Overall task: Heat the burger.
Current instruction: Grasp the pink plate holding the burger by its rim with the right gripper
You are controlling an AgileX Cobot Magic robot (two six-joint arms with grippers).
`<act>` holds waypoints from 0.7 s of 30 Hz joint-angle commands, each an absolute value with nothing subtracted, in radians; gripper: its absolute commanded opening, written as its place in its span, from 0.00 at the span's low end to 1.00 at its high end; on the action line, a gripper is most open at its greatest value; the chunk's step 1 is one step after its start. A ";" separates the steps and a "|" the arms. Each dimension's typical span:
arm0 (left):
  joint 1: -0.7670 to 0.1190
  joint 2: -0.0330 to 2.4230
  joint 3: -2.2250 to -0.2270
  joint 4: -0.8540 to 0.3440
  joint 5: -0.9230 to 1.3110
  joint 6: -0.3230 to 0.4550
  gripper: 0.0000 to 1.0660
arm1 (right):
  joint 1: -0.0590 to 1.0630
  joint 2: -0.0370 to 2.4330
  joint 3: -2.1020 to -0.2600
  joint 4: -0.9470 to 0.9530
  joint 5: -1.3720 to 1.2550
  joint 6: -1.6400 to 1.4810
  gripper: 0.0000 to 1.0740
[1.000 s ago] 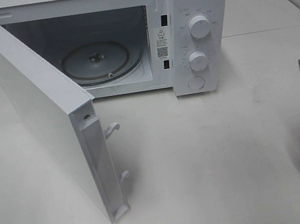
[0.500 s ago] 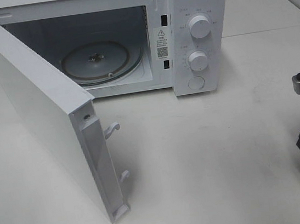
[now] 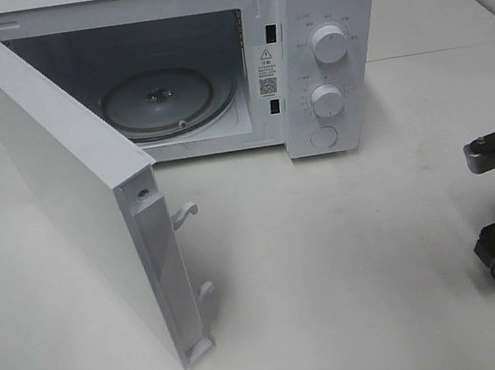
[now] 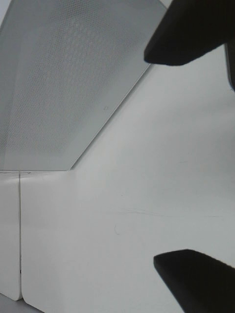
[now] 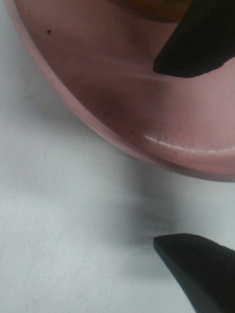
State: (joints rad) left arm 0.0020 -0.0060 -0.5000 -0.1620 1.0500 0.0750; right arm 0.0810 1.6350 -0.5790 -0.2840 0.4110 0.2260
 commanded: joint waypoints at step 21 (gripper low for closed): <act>0.003 -0.030 -0.498 -0.162 1.037 0.074 0.88 | 0.074 1.669 -0.572 -0.337 0.434 0.312 0.33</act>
